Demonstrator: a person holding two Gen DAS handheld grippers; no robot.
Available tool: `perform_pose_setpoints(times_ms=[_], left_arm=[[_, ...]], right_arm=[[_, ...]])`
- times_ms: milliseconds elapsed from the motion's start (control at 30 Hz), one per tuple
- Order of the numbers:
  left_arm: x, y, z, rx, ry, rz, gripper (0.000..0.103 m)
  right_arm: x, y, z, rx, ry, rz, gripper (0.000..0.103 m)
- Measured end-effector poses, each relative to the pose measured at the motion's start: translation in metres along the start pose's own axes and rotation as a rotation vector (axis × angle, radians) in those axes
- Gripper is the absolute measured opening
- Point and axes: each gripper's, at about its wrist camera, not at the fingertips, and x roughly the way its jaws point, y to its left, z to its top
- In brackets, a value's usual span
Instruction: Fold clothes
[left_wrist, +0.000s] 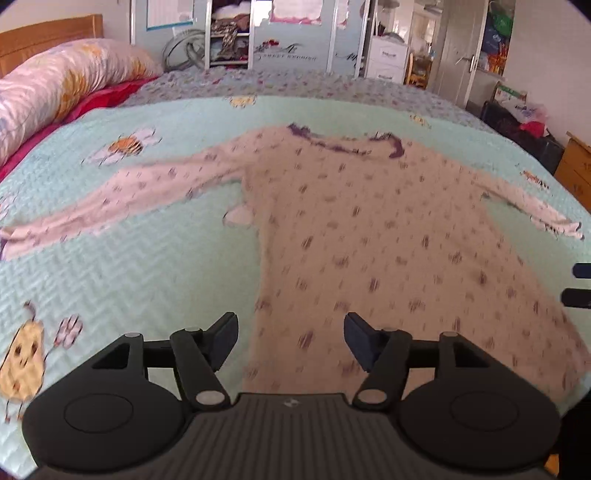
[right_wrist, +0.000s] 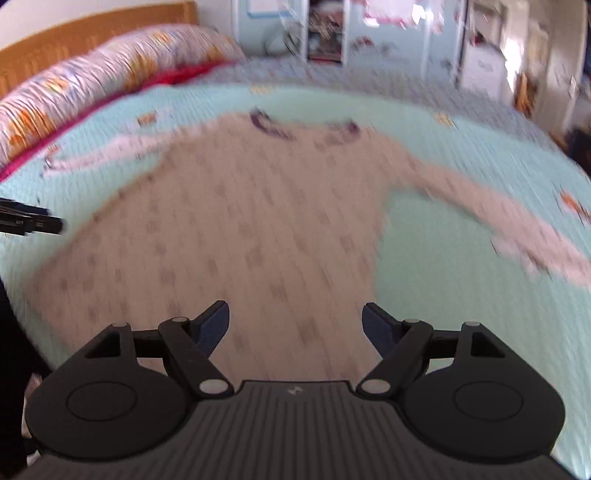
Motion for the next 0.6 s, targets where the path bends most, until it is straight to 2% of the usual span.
perform_pose_setpoints(times_ms=[167, 233, 333, 400, 500, 600], left_arm=[[0.066, -0.013, 0.023, 0.066, 0.068, 0.016, 0.067], [0.093, -0.018, 0.032, 0.092, 0.095, 0.023, 0.067], [0.064, 0.003, 0.017, 0.1, 0.07, 0.037, 0.067], [0.052, 0.013, 0.011, 0.124, 0.056, 0.039, 0.067], [0.06, 0.007, 0.037, 0.127, -0.006, 0.017, 0.067], [0.09, -0.021, 0.077, 0.137, -0.058, -0.028, 0.068]], right_arm=[[0.108, 0.009, 0.048, -0.024, 0.032, 0.05, 0.081], [0.116, -0.01, 0.039, -0.044, 0.063, 0.069, 0.081], [0.122, -0.04, 0.024, -0.068, 0.104, 0.088, 0.082], [0.099, -0.063, 0.016, -0.046, 0.102, 0.053, 0.082], [0.086, -0.078, 0.035, -0.004, 0.038, 0.014, 0.082], [0.12, -0.067, 0.08, -0.018, -0.064, 0.012, 0.083]])
